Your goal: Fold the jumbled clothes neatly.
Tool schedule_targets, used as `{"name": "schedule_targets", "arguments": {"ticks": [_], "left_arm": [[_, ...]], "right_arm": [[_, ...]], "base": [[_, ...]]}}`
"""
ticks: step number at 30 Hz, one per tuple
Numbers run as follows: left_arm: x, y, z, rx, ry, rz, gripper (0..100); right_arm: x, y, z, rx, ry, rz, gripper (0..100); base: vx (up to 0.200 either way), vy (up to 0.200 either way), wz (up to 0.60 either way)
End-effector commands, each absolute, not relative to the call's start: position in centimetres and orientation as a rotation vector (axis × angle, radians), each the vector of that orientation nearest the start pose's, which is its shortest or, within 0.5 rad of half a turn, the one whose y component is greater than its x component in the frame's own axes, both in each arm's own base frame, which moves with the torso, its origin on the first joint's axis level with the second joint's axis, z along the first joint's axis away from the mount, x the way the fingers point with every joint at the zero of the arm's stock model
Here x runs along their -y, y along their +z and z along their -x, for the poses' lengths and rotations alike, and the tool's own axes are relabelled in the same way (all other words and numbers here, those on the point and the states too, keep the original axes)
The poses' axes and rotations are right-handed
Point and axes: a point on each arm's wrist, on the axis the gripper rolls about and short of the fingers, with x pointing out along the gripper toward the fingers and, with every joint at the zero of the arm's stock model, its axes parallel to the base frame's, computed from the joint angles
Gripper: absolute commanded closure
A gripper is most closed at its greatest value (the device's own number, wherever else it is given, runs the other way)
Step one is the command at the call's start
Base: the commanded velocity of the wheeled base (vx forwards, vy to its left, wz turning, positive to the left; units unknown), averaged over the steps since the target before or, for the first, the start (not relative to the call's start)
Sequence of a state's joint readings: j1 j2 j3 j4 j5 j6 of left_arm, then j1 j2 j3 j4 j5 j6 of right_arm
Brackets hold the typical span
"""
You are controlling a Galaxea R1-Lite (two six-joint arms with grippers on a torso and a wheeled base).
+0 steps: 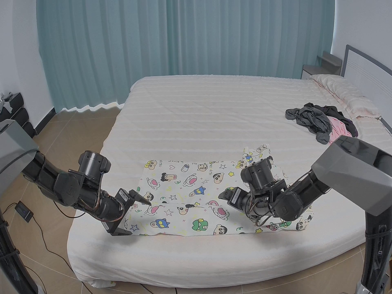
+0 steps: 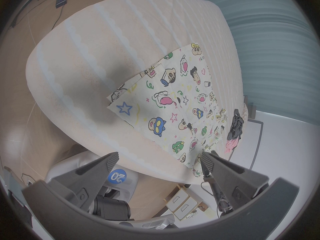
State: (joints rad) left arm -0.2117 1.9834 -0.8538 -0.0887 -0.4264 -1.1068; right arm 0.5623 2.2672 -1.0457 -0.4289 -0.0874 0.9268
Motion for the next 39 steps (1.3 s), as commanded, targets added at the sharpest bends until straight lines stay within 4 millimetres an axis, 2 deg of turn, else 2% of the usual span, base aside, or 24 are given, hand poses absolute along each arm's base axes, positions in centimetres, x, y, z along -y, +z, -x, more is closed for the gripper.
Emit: {"name": "schedule_targets", "arguments": {"ticks": [1,3,6,7,12,13,14,15,21,28,36,39], "left_arm": [[7.5,6.2,-30.5,-1.271,0.064,1.075,0],[7.5,6.2,-30.5,-1.270,0.065,1.074,0],[7.5,6.1,-30.5,-1.271,0.066,1.074,0],[7.5,6.1,-30.4,-1.274,0.068,1.074,0],[7.5,5.9,-30.5,-1.252,0.070,1.067,0],[7.7,5.7,-30.4,-1.242,0.066,1.057,0],[7.7,5.7,-30.4,-1.242,0.066,1.057,0],[7.8,5.5,-30.3,-1.230,0.063,1.052,0],[7.9,5.4,-30.3,-1.217,0.059,1.050,0],[7.9,5.4,-30.3,-1.218,0.058,1.049,0],[7.9,5.4,-30.3,-1.219,0.059,1.049,0],[7.9,5.4,-30.3,-1.219,0.059,1.049,0]], "right_arm": [[-18.0,6.3,-29.8,-0.865,0.079,-0.656,0],[-16.6,6.9,-28.6,-0.864,0.051,-0.674,0],[-14.9,6.4,-27.0,-0.886,-0.014,-0.676,0],[-13.8,5.7,-25.9,-0.897,-0.072,-0.683,0],[-12.2,4.4,-24.1,-0.859,-0.164,-0.757,0],[-11.4,3.5,-23.2,-0.843,-0.194,-0.801,0],[-11.4,3.5,-23.2,-0.843,-0.194,-0.801,0],[-10.5,2.7,-22.8,-0.836,-0.208,-0.824,0],[-9.2,1.0,-23.2,-0.728,-0.194,-0.906,0],[-8.6,-1.8,-23.0,-0.709,-0.197,-0.926,0],[-7.7,-2.9,-23.9,-0.674,-0.216,-0.961,0],[-7.4,-2.8,-24.2,-0.650,-0.209,-0.978,0]], "base": [[0.000,0.000,0.00],[0.000,0.000,0.00],[0.000,0.000,0.00],[0.000,0.000,0.00],[0.000,0.000,0.00],[0.000,0.000,0.00],[0.000,0.000,0.00],[0.000,0.000,0.00],[0.000,0.000,0.00],[0.000,0.000,0.00],[0.000,0.000,0.00],[0.000,0.000,0.00]]}}
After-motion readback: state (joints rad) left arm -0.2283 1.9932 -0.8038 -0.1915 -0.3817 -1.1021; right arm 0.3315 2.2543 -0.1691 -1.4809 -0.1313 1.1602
